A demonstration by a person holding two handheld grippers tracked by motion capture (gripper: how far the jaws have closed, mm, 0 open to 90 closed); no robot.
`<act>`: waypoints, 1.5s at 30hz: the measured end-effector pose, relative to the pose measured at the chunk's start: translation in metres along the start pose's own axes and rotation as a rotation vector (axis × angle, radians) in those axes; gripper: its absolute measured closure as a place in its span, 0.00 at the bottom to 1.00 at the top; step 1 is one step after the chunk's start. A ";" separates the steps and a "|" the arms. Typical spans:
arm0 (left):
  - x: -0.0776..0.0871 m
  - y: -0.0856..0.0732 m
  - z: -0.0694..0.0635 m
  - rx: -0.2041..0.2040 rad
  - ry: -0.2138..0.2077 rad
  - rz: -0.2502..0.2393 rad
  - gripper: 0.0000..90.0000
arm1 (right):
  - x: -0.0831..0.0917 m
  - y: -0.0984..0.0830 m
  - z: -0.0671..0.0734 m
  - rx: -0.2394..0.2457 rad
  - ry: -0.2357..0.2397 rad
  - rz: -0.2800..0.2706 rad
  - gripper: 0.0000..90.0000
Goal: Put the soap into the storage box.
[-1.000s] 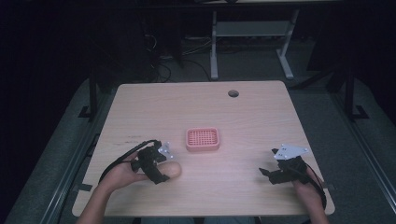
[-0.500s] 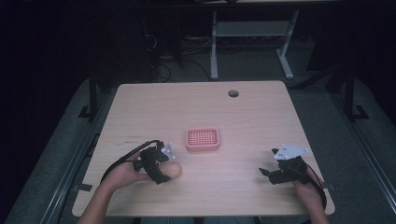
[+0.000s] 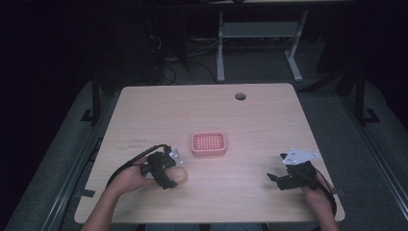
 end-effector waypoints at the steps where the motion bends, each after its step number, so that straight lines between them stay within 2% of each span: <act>1: 0.000 0.000 0.000 -0.001 -0.001 0.000 0.27 | 0.000 0.000 0.000 0.001 0.000 -0.002 0.16; 6: -0.002 0.001 0.001 -0.001 -0.014 -0.001 0.28 | 0.000 0.000 0.001 0.004 0.004 0.000 0.16; 11: -0.002 0.001 0.001 -0.007 -0.010 -0.001 0.29 | 0.000 0.000 0.000 0.002 0.002 -0.003 0.16; 13: -0.001 0.001 0.000 -0.020 -0.014 -0.007 0.35 | 0.000 0.001 0.001 0.002 0.003 -0.004 0.16; 22: -0.001 0.002 -0.002 -0.028 0.001 -0.001 0.35 | 0.001 0.001 0.001 0.004 0.003 -0.005 0.16; 33: 0.000 0.003 -0.002 -0.032 -0.011 -0.004 0.36 | 0.000 0.001 0.000 0.004 0.004 -0.007 0.16; 41: 0.005 0.009 0.000 -0.026 -0.005 -0.009 0.36 | -0.001 0.002 0.001 0.002 0.007 -0.004 0.16; 45: 0.008 0.013 0.001 -0.036 0.002 -0.005 0.36 | -0.001 0.002 0.001 0.002 0.007 -0.006 0.16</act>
Point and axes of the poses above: each handheld gripper's, and its own axes: x roughly backward along the jaws, y roughly out of its top, z roughly to its left, the point moved 3 cm from there along -x, roughly forward along the jaws, and after that the axes turned 3 degrees about -x, right-handed, at the moved point
